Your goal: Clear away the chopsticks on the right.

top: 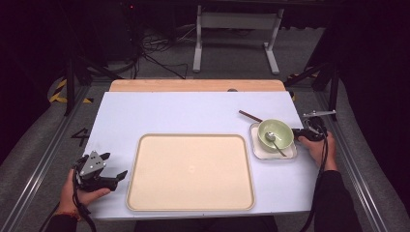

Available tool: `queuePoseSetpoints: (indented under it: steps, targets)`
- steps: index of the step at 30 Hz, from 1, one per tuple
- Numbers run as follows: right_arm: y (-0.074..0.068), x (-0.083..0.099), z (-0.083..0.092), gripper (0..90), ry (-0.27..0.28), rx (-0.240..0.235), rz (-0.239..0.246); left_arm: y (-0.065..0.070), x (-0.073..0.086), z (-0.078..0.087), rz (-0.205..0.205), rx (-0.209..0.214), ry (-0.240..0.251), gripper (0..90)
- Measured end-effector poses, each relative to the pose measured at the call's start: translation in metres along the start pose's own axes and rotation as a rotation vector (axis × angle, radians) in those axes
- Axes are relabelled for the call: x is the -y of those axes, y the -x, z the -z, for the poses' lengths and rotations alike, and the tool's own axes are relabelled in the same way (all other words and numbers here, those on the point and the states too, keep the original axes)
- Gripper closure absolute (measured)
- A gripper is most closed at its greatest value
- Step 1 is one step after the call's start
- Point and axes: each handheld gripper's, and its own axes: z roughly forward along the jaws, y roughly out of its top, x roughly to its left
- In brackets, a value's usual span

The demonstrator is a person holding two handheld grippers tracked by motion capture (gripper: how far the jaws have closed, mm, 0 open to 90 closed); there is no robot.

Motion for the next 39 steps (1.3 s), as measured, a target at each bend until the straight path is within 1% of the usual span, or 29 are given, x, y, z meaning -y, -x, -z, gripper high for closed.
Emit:
queuePoseSetpoints:
  steps: [3,6,8,9,11,12,14,16,17,18,21,23,24,31,36,39]
  targets:
    - [0.001,0.004,0.002,88.4,0.012,-0.012,-0.005,0.0,0.0,0.0,-0.001,0.0,-0.004,12.5]
    - [0.0,0.006,0.003,86.8,0.012,-0.009,-0.001,0.0,0.0,-0.001,-0.001,0.003,-0.005,12.6]
    - [0.001,0.008,0.006,83.9,0.017,-0.012,0.001,0.0,0.001,-0.001,0.0,0.006,-0.008,12.6]
    - [0.002,0.009,0.007,82.0,0.022,-0.005,0.0,0.0,0.001,-0.001,0.002,0.005,-0.01,12.6]
    - [0.007,0.013,0.013,79.4,0.05,-0.003,-0.018,0.0,0.002,-0.001,0.007,0.007,-0.01,12.6]
    - [0.007,0.013,0.013,79.4,0.05,-0.003,-0.018,0.0,0.002,-0.001,0.007,0.007,-0.01,12.6]
    - [0.01,0.016,0.022,78.1,0.098,-0.008,-0.021,0.0,0.002,-0.001,0.008,0.009,-0.012,12.6]
    - [0.01,0.017,0.029,76.3,0.133,-0.033,-0.015,0.001,0.002,-0.001,0.009,0.006,-0.014,12.6]
    - [0.01,0.017,0.029,76.3,0.133,-0.033,-0.015,0.001,0.002,-0.001,0.009,0.006,-0.014,12.6]
    - [0.008,0.017,0.034,74.8,0.139,-0.044,0.012,0.001,0.002,-0.001,0.007,0.008,-0.017,12.6]
    - [0.005,0.016,0.036,71.8,0.126,-0.075,0.039,0.001,0.001,-0.001,0.003,0.008,-0.019,12.6]
    - [0.005,0.017,0.033,71.4,0.108,-0.086,0.041,0.001,0.001,-0.001,0.002,0.007,-0.021,12.3]
    - [0.005,0.017,0.033,71.0,0.111,-0.099,0.038,0.001,0.001,-0.001,0.002,0.007,-0.021,12.3]
    - [0.003,0.016,0.032,71.2,0.105,-0.121,0.053,0.001,0.002,-0.001,0.003,0.006,-0.021,12.2]
    - [0.004,0.017,0.031,71.2,0.112,-0.14,0.043,0.001,0.002,-0.001,0.0,0.011,-0.021,12.2]
    - [0.007,0.018,0.029,70.0,0.124,-0.151,0.026,0.001,0.002,-0.001,-0.006,0.009,-0.024,12.2]
